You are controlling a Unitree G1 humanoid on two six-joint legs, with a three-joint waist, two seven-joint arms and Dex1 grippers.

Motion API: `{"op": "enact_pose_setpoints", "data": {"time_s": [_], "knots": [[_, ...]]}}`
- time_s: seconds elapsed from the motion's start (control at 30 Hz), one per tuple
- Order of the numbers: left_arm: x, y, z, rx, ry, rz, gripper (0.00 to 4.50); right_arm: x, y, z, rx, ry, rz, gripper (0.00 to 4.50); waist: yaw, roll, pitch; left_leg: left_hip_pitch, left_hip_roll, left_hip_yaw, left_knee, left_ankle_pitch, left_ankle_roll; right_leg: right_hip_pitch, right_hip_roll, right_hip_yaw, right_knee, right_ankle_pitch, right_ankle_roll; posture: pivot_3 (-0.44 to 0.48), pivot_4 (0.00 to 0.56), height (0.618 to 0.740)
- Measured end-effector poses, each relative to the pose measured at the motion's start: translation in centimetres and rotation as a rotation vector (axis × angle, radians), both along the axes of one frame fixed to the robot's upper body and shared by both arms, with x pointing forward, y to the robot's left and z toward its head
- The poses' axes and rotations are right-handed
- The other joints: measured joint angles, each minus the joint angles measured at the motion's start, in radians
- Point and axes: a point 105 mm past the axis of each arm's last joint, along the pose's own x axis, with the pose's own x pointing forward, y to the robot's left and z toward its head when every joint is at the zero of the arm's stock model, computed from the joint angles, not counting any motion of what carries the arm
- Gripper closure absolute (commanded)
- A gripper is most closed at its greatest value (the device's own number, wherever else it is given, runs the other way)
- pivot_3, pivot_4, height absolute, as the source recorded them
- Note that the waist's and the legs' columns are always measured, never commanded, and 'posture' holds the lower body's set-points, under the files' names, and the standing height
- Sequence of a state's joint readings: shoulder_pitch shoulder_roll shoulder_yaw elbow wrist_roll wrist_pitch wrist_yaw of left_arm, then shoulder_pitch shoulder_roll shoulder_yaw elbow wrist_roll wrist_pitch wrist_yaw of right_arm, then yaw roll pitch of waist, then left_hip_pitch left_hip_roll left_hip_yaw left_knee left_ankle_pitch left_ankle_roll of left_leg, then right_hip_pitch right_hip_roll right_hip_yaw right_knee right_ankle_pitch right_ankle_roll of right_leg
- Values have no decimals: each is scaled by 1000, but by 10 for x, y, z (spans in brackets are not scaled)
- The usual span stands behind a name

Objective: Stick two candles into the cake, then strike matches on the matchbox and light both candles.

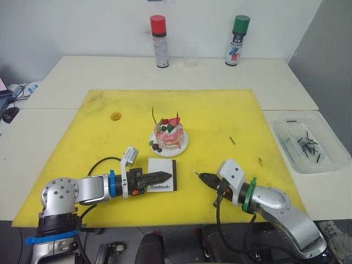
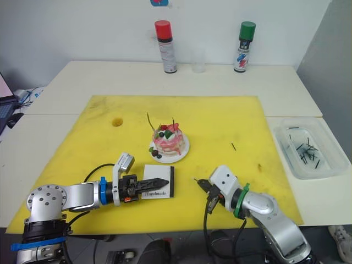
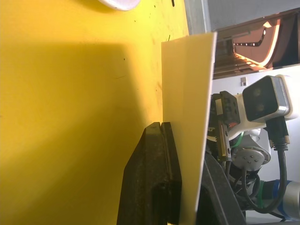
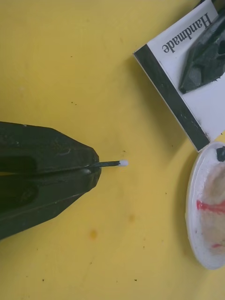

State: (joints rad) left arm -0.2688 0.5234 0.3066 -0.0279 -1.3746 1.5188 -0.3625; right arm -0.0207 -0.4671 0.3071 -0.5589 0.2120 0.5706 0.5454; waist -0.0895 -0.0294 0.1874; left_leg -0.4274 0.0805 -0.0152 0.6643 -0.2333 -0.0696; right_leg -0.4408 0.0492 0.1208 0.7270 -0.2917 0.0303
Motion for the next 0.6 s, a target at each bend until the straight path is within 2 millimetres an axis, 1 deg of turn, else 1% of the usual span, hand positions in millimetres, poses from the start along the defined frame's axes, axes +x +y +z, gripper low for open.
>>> {"op": "enact_pose_setpoints", "data": {"time_s": [0.07, 0.23, 0.4, 0.6], "knots": [[0, 0, 0, 0, 0, 1, 4500, 1, 0, -1, 3, 0, -7, 3266, 0, 0, 0, 0, 0, 0, 0, 0, 0, 0, 0, 0, 0, 0, 0, 0, 150, 684], [0, 0, 0, 3, 0, 2, 4500, 2, 1, -1, -6, -19, -3, 3266, 0, 0, 0, 0, 0, 0, 0, 0, 0, 0, 0, 0, 0, 0, 0, 0, 150, 684], [1, 0, -1, 6, 0, 3, 4500, 3, 5, -1, 30, -24, -2, 3266, 0, 0, 0, 0, 0, 0, 0, 0, 0, 0, 0, 0, 0, 0, 0, 0, 150, 684], [1, 0, -2, 16, 0, 5, 4500, 5, 5, -3, 33, -37, 0, 3266, 0, 0, 0, 0, 0, -1, 0, 0, 0, 0, 0, 0, 0, 1, 1, 0, 150, 684]]}}
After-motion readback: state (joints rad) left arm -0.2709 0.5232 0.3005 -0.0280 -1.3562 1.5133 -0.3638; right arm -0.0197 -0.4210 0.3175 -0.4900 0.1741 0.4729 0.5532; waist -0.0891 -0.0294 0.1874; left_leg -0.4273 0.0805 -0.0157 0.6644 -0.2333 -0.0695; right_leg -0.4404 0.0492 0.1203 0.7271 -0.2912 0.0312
